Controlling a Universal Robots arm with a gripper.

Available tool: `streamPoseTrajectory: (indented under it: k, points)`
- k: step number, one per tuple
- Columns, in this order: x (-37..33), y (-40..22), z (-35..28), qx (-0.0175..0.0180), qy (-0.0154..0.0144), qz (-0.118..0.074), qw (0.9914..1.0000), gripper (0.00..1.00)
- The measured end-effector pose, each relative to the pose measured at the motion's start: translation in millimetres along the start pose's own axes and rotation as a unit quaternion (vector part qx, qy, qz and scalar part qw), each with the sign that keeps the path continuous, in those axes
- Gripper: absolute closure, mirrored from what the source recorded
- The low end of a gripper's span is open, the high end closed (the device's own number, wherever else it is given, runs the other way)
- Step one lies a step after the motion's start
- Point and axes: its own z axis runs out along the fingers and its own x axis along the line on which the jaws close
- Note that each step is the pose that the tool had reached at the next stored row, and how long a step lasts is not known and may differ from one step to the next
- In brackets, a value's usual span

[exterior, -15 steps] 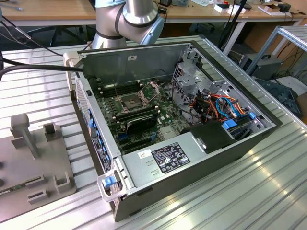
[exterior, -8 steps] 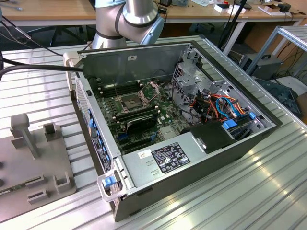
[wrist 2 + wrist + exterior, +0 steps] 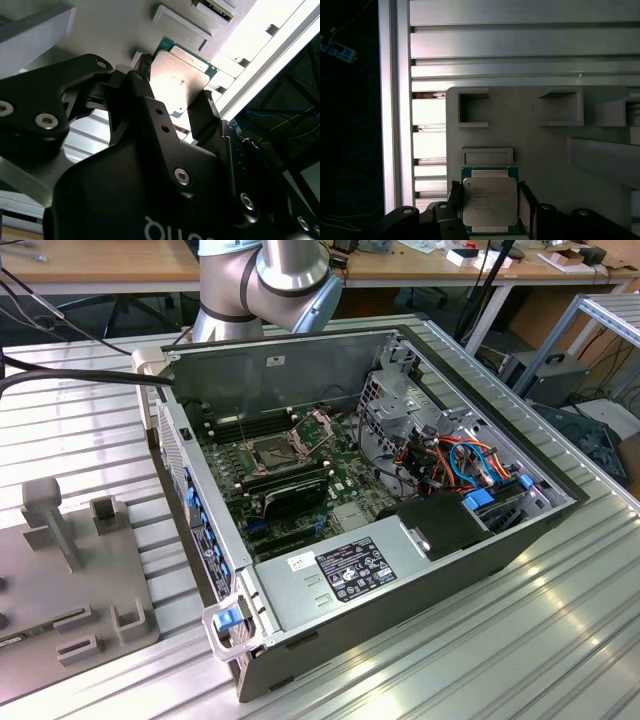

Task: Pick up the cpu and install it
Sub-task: 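Pick up the cpu and move it towards the insertion slot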

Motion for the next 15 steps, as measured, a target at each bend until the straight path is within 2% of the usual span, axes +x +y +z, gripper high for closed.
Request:
streamPoseTrajectory:
  k: [8, 15]
  points:
    - [0.0, 0.0, -0.2, 0.0, 0.0, 0.0, 1.0, 0.45]
    - [0.0, 0.2, -5.6, 0.0, 0.0, 0.0, 1.0, 0.45]
